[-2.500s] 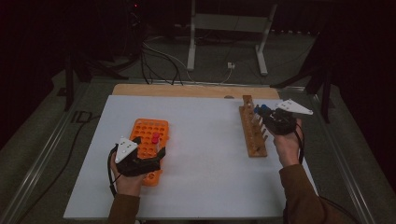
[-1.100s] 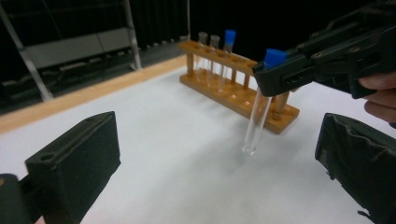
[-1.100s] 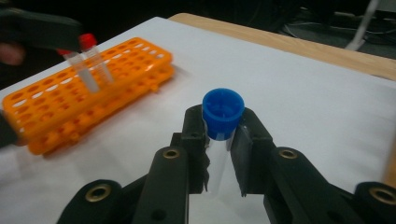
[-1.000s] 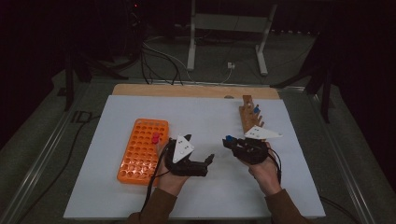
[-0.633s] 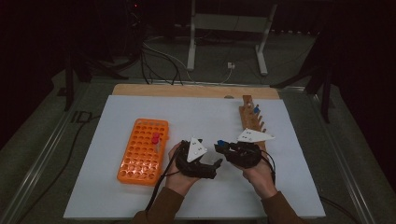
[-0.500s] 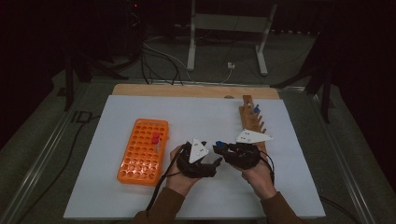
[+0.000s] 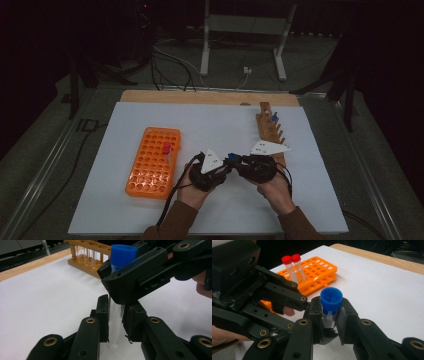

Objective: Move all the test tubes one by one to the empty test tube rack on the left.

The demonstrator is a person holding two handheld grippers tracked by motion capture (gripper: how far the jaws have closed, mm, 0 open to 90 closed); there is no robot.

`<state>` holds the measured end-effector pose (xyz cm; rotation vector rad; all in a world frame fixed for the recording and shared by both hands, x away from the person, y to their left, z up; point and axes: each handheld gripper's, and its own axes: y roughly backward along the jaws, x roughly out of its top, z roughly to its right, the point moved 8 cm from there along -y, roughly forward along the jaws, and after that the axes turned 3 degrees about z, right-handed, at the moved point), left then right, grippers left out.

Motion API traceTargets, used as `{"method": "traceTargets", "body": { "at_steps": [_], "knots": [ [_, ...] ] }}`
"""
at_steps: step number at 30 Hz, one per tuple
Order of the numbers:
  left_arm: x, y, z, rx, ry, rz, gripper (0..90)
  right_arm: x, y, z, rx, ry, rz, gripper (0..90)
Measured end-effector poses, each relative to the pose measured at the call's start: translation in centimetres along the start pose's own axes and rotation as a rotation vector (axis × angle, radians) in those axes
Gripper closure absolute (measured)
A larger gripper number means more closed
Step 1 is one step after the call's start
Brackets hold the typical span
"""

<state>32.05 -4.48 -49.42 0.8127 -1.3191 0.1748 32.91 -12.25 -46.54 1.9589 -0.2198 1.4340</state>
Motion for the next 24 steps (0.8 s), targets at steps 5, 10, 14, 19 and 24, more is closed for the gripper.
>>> {"method": "traceTargets", "body": {
  "at_steps": [5,10,14,19,24],
  "knots": [
    [0.0,0.1,0.0,0.001,-0.001,0.0,77.5,0.1,0.0,0.0,0.006,-0.008,0.007,73.4],
    [-0.1,0.4,-0.8,0.024,0.025,0.006,77.6,0.6,0.4,0.3,0.011,-0.038,0.039,48.5],
    [-0.4,1.3,-1.8,0.051,0.055,0.018,77.6,1.0,0.8,0.8,0.002,-0.06,0.067,31.8],
    [-0.6,2.4,-2.7,0.066,0.086,0.041,77.6,1.1,1.2,1.6,-0.058,-0.043,0.085,15.1],
    [-0.5,3.9,-3.5,0.084,0.092,0.064,77.6,1.0,1.5,2.1,-0.06,-0.063,0.081,1.2]
  ]
}}
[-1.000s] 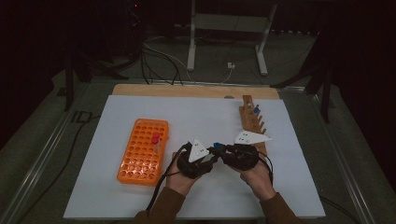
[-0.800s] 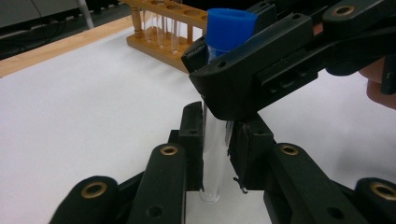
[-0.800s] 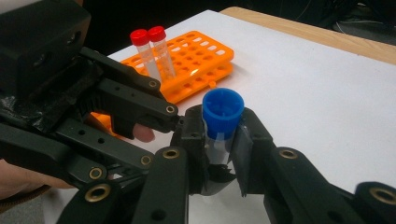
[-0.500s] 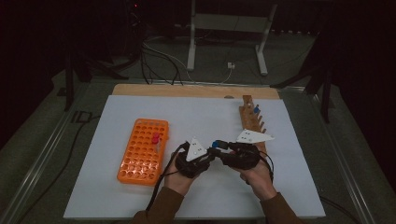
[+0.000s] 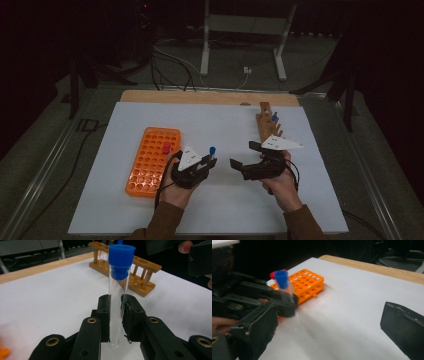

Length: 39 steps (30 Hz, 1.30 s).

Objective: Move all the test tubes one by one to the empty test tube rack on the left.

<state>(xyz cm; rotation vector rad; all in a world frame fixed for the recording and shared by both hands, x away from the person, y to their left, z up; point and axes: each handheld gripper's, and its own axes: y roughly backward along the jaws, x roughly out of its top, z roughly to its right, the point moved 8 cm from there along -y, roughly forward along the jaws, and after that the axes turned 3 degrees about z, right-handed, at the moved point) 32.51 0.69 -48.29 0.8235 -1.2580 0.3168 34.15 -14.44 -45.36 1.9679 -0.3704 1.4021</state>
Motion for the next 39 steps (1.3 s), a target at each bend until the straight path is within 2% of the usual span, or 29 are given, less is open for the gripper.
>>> {"method": "traceTargets", "body": {
  "at_steps": [13,22,30,39],
  "knots": [
    [-0.6,5.0,-3.7,0.068,0.03,0.064,77.4,-0.2,0.9,1.8,-0.075,-0.012,0.018,0.0],
    [-1.5,7.8,-6.4,0.16,0.027,0.092,77.3,-0.2,1.0,1.8,-0.082,-0.012,0.025,0.0],
    [-3.4,8.5,-7.7,0.217,0.012,0.067,77.2,-0.1,1.2,1.8,-0.08,-0.012,0.035,0.0],
    [-4.6,7.6,-8.5,0.263,-0.006,0.034,77.0,-0.1,1.2,1.8,-0.078,-0.014,0.038,0.0]
  ]
}}
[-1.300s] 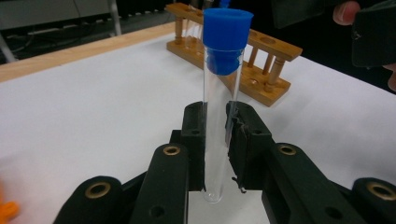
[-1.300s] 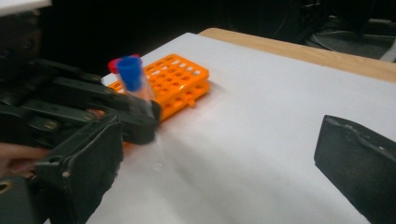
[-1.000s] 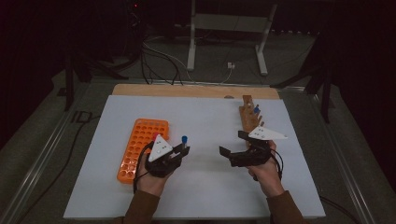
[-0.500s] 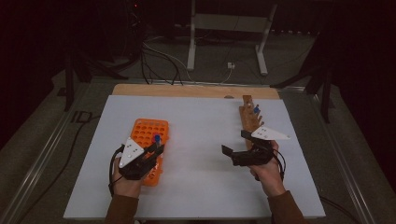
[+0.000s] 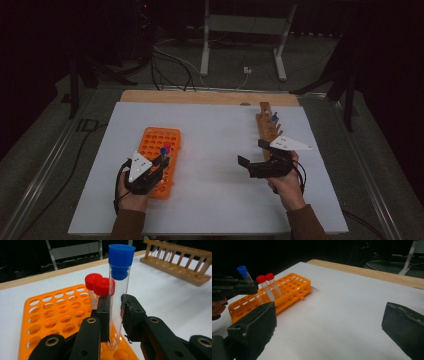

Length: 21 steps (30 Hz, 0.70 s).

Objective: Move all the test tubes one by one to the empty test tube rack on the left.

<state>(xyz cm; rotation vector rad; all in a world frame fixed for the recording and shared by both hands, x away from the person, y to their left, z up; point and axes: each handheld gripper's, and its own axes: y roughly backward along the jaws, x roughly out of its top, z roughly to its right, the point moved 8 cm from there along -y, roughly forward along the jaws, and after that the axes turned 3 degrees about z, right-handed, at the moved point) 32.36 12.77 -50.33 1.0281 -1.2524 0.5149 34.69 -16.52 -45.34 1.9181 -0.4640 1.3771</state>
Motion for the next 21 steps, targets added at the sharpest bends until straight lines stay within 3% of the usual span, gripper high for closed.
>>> {"method": "traceTargets", "body": {
  "at_steps": [5,13,21],
  "knots": [
    [-0.8,-0.2,-0.3,0.008,0.005,-0.032,76.9,0.0,0.1,0.0,0.0,0.0,0.002,0.0],
    [-2.2,-1.3,0.1,0.025,-0.024,-0.173,77.9,-0.1,0.0,0.0,0.003,0.001,-0.001,0.0],
    [-2.8,-1.7,0.2,0.033,-0.001,-0.235,78.2,-0.1,0.0,0.1,0.003,-0.002,-0.003,0.0]
  ]
}}
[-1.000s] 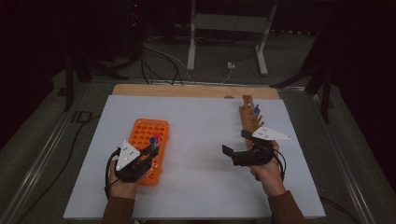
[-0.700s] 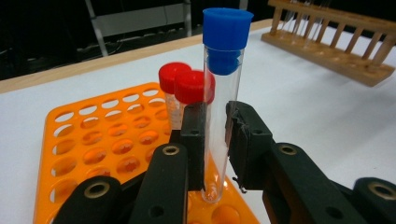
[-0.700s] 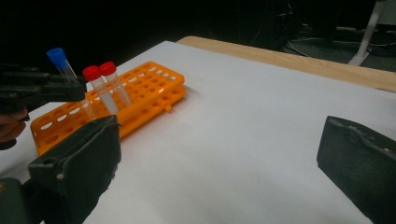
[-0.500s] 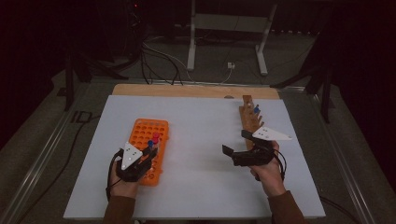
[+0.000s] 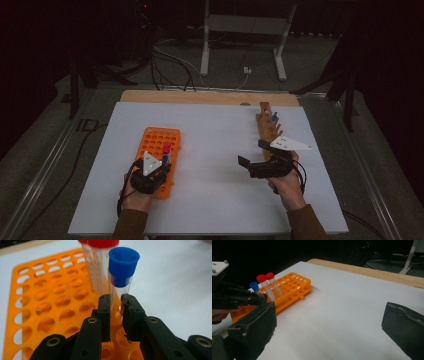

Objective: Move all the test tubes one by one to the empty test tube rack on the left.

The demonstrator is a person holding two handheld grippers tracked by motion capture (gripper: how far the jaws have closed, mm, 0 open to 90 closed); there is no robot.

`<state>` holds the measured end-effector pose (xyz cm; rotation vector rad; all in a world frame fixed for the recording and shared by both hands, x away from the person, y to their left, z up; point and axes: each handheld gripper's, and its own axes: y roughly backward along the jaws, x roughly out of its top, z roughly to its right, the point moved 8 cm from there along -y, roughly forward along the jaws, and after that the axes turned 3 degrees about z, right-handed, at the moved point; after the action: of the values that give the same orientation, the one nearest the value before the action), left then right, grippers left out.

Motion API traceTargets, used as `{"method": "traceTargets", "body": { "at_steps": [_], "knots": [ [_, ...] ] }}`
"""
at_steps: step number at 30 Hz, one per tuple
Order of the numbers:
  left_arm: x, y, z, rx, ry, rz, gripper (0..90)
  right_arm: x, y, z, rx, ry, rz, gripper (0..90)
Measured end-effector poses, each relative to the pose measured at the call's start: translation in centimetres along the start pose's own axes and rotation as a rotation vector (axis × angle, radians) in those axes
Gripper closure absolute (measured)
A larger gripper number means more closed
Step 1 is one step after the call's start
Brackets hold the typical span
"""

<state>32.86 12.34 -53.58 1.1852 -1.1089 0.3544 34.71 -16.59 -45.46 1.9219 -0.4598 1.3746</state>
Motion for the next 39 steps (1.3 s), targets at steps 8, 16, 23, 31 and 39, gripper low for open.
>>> {"method": "traceTargets", "body": {
  "at_steps": [8,16,23,31,39],
  "knots": [
    [0.2,0.8,-0.2,-0.003,0.033,0.037,70.9,0.0,0.1,0.1,0.0,-0.002,0.001,0.0],
    [2.6,2.9,0.3,-0.022,0.04,0.168,44.3,0.1,0.2,0.3,-0.006,-0.007,0.004,0.0],
    [4.5,3.0,1.3,-0.046,0.03,0.22,18.5,-0.1,-0.1,0.6,-0.011,-0.012,0.0,0.0],
    [6.4,2.6,2.1,-0.091,0.064,0.249,1.2,-0.1,0.1,1.1,-0.021,-0.021,0.004,0.0],
    [7.3,1.7,3.9,-0.16,0.07,0.254,0.5,0.0,0.2,1.9,-0.055,-0.02,0.005,0.0]
  ]
}}
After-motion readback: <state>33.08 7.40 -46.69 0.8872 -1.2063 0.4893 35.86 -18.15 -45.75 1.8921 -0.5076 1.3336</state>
